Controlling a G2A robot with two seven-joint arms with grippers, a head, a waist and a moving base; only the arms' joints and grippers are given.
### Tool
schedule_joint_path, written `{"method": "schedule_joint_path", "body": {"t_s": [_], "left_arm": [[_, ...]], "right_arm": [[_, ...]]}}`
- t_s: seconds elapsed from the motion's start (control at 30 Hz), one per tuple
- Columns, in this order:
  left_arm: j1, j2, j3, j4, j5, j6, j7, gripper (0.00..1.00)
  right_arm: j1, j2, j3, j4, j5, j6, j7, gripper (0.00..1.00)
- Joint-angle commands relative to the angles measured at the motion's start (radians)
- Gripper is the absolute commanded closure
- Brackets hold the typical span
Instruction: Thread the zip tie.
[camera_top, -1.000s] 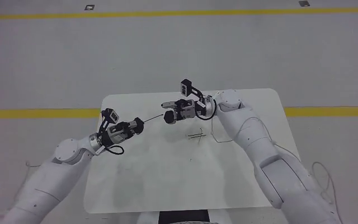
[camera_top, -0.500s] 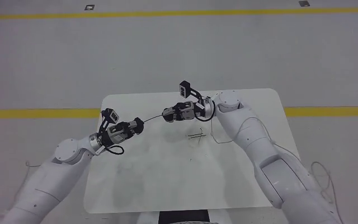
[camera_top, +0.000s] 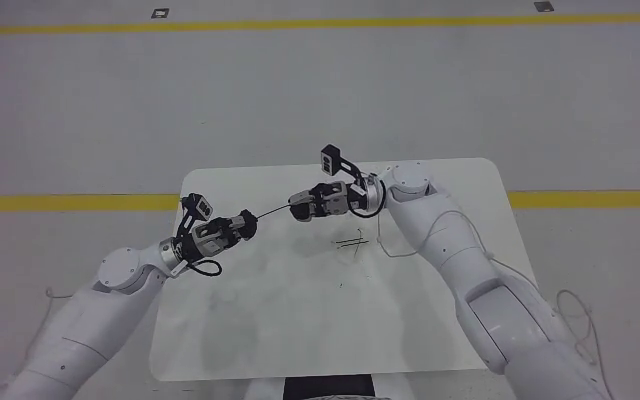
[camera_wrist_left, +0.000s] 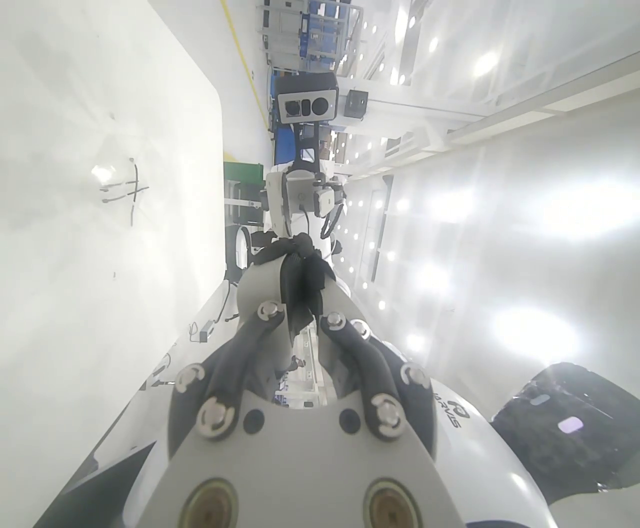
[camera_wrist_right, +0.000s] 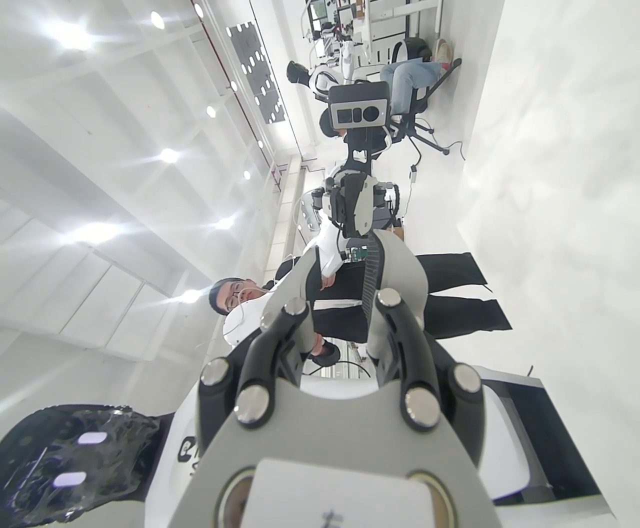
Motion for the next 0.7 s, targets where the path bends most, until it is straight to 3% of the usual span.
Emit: {"method": "schedule_joint_path", "body": {"t_s": [0.0, 0.37, 0.67], "left_arm": [[0.000, 0.000, 0.000, 0.000, 0.000, 0.000, 0.000, 1.00], [0.000, 0.000, 0.000, 0.000, 0.000, 0.000, 0.000, 1.00], [0.000, 0.000, 0.000, 0.000, 0.000, 0.000, 0.000, 1.00]], "right_arm": [[-0.001, 0.001, -0.002, -0.004, 0.000, 0.002, 0.000, 0.83], [-0.004, 0.002, -0.018, -0.018, 0.013, 0.006, 0.000, 0.82], [0.000, -0.002, -0.022, -0.010, 0.025, -0.007, -0.008, 0.88]]}}
